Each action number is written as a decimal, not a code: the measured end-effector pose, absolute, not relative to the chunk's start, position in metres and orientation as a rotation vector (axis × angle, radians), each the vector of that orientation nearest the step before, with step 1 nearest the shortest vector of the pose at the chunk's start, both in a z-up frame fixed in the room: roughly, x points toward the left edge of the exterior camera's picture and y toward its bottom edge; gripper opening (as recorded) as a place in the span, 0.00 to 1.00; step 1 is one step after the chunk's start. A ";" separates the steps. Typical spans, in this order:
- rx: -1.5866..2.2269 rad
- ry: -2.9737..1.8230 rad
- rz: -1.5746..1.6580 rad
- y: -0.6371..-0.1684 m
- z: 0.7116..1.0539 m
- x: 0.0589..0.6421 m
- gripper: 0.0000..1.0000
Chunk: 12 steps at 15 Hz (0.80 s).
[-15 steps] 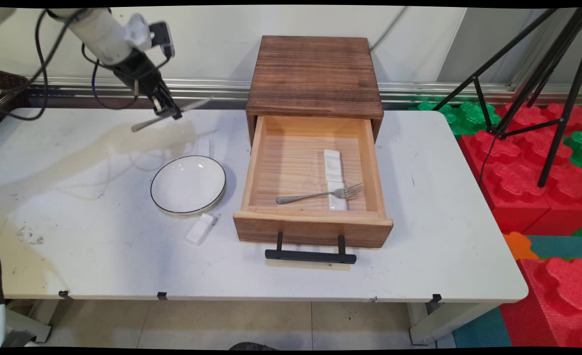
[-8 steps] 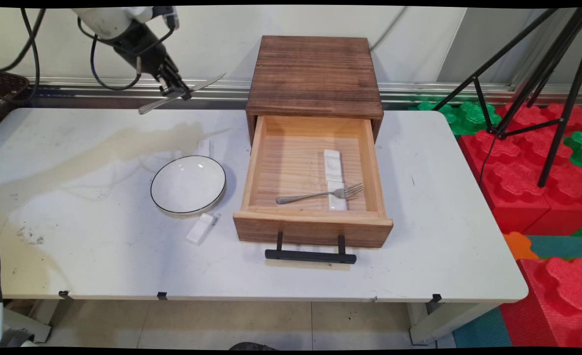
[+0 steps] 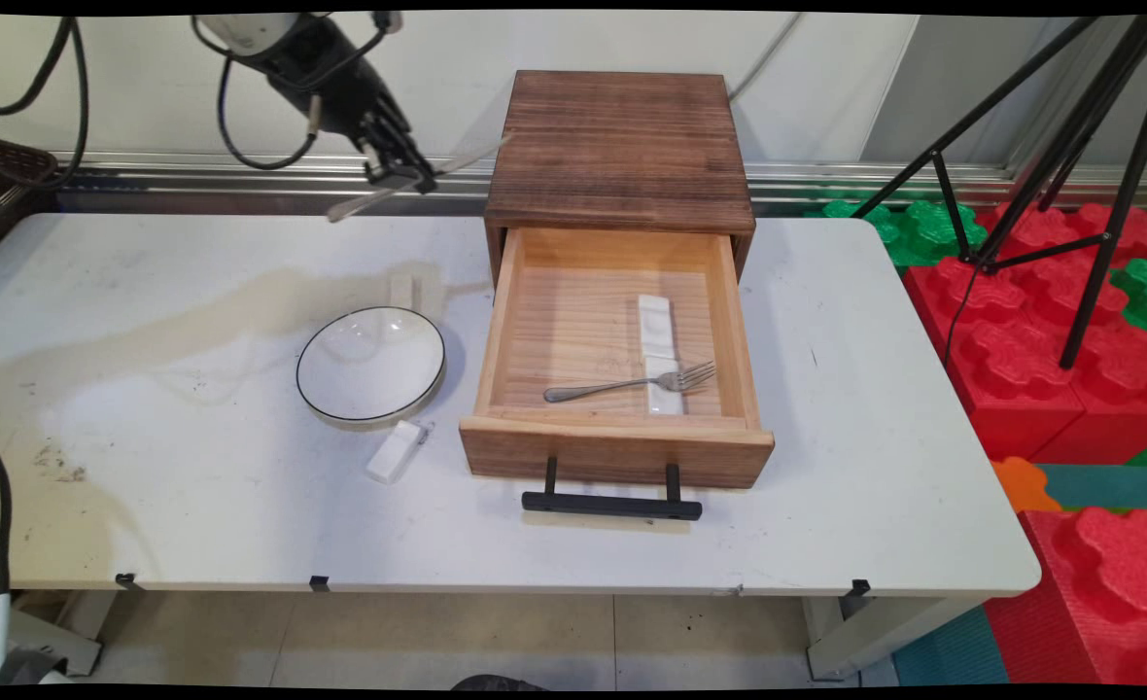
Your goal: Place the picked object into the drawer
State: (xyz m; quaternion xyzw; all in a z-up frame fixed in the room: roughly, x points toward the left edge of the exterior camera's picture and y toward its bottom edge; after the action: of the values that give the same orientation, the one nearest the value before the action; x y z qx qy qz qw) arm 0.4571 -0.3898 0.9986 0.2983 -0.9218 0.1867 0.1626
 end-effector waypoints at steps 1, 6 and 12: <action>0.836 -2.627 0.529 -0.390 1.000 0.451 0.00; 0.738 -2.604 0.503 -0.397 1.006 0.403 0.00; 0.658 -2.583 0.478 -0.414 0.999 0.359 0.00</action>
State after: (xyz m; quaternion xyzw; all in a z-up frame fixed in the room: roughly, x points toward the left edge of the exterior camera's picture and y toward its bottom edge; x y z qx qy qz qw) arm 0.3592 -0.4137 0.9994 0.2373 -0.9315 0.1723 0.2152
